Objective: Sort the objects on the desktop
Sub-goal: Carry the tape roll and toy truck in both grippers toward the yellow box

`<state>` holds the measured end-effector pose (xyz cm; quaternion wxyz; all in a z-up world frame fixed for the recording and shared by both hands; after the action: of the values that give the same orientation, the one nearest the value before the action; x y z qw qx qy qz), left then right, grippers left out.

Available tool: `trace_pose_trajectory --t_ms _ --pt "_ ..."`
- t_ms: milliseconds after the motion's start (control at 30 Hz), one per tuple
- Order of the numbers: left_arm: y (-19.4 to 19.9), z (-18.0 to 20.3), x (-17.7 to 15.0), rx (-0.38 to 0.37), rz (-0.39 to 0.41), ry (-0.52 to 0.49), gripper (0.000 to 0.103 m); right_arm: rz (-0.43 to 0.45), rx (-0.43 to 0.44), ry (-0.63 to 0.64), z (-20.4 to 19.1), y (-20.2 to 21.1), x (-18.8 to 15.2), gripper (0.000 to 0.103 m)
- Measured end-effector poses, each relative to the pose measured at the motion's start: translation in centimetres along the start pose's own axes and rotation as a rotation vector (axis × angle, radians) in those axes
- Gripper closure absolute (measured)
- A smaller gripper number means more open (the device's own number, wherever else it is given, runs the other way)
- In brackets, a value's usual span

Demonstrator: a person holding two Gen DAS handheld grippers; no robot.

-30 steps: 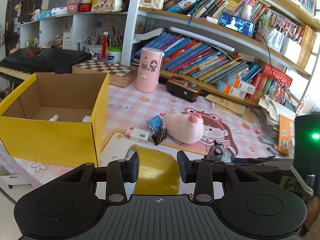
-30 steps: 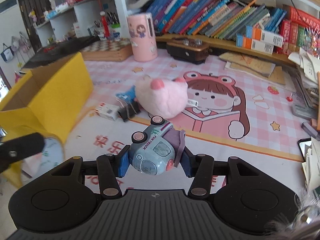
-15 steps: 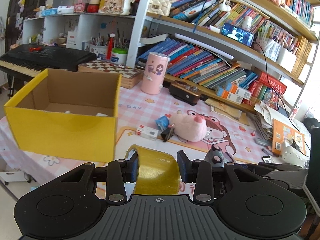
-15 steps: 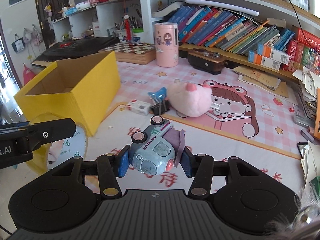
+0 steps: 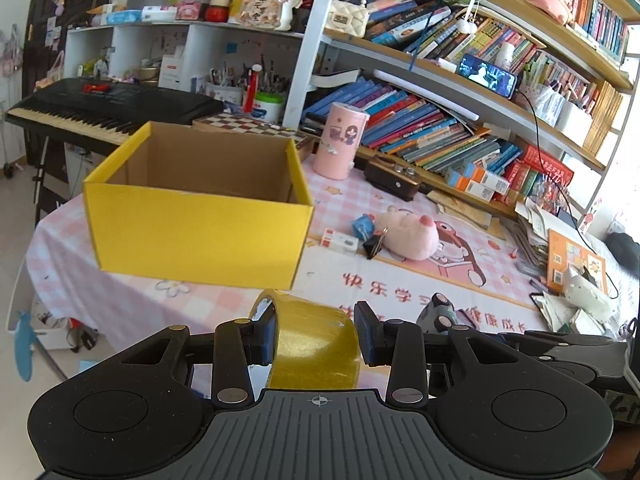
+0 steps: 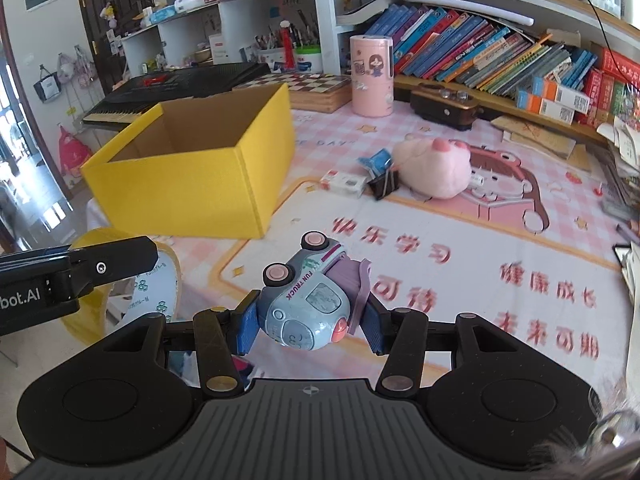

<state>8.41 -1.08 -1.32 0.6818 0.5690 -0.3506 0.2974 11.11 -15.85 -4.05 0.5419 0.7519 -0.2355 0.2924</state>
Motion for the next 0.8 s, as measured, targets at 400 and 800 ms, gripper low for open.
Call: trace_pose_trajectory --t_ms 400,800 --pt "3.7 -3.6 -2.6 -0.024 -0.011 0.009 0.066 -0.006 -0.016 -0.017 -4.7 2.0 -3.9 0.054" --pt "5.8 -5.5 -4.4 -0.062 -0.021 -0.004 0.066 -0.017 -0.041 -0.041 -7.3 3.2 -7.0 0.054"
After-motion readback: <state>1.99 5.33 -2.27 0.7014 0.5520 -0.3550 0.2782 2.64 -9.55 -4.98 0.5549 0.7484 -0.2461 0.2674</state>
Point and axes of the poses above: each gripper's, at about its wrist camera, not at the fingertips, and y roughly against the way its jaws point, z to its right, x to its top, the point moved 4 cm from there along -y, roughly the way its jaws point, and after that the axes turned 10 degrees about -y, right-handed, at the moved point
